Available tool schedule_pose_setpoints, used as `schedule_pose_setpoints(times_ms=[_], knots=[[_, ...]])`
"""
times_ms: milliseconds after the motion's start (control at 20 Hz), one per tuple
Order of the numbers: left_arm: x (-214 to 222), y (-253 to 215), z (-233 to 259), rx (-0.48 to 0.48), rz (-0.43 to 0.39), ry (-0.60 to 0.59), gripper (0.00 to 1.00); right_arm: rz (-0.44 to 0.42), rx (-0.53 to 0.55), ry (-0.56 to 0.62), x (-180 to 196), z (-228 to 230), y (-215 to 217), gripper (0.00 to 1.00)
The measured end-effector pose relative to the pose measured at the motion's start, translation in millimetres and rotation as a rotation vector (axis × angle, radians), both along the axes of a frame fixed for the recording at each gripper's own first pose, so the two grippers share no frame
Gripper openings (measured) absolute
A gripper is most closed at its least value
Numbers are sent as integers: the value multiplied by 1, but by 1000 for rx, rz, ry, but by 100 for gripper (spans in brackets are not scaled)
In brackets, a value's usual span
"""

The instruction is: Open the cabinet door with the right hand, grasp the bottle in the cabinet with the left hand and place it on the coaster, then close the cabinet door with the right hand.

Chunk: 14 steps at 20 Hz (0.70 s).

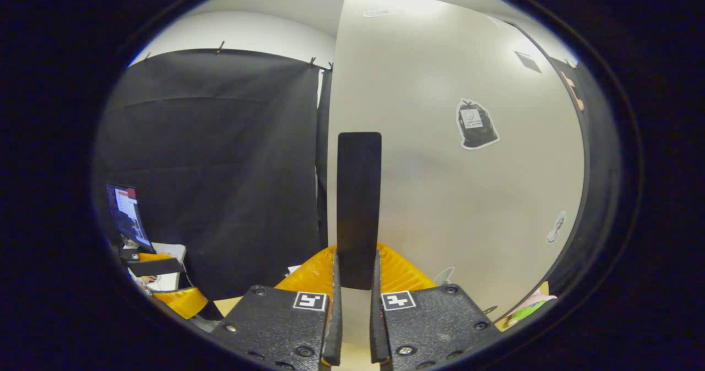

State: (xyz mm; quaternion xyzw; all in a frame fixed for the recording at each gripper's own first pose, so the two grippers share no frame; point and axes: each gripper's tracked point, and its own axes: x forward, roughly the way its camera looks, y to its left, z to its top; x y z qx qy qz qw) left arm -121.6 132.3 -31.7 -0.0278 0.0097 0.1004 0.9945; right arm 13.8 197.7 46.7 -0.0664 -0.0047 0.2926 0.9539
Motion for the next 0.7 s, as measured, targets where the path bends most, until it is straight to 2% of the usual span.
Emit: schedule_pose_setpoints(times_ms=[200, 500, 700], knots=[[21, -9, 8, -13, -43, -29, 97, 83, -24, 46, -10, 5, -15, 23], [51, -16, 2, -33, -40, 2, 97, 162, -61, 75, -31, 7, -37, 23], [70, -29, 5, 4, -46, 13, 97, 210, -78, 93, -51, 7, -60, 23]])
